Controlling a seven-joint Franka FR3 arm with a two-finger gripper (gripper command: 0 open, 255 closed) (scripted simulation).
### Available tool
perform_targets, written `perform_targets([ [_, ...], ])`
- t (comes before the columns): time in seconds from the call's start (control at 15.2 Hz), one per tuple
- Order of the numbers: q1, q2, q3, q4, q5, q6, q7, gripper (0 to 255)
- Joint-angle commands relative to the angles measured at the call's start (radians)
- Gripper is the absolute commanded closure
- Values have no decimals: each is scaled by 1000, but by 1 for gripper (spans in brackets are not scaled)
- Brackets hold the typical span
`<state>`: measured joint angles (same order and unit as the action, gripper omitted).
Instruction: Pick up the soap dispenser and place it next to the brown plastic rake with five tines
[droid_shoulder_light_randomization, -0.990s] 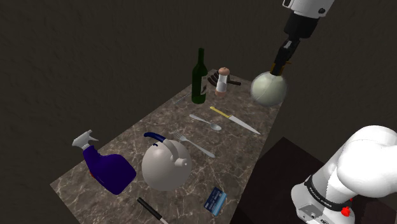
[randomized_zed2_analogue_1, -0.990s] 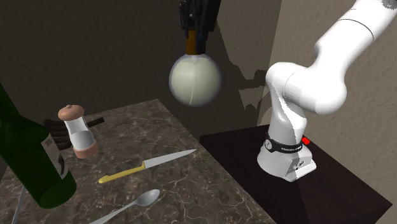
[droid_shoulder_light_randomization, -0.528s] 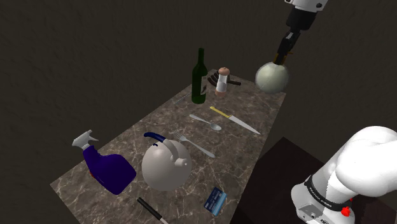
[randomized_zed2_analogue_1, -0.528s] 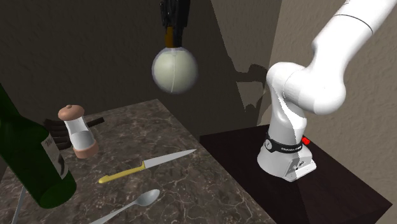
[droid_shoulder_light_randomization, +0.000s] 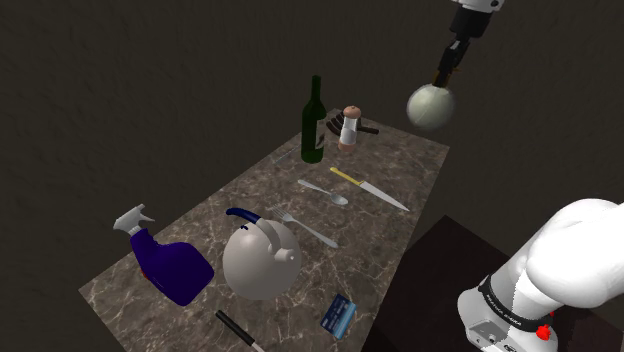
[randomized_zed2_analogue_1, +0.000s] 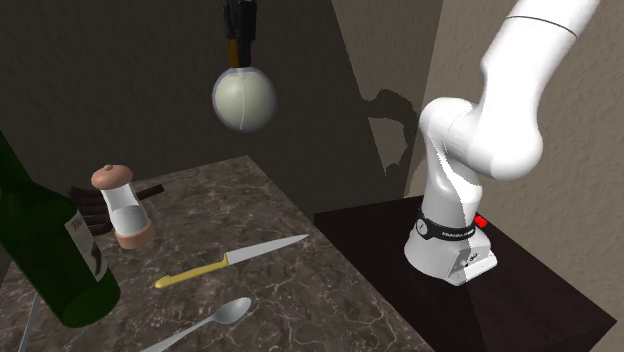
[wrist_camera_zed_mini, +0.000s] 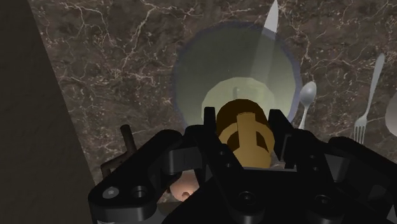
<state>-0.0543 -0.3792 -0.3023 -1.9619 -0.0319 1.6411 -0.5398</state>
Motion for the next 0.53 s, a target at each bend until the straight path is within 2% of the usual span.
perform_targets([
  [0.0,-6,61,-37,57,7,2,-49,255],
  [0.46,-43,315,-157,316,89,-27,-223,255],
])
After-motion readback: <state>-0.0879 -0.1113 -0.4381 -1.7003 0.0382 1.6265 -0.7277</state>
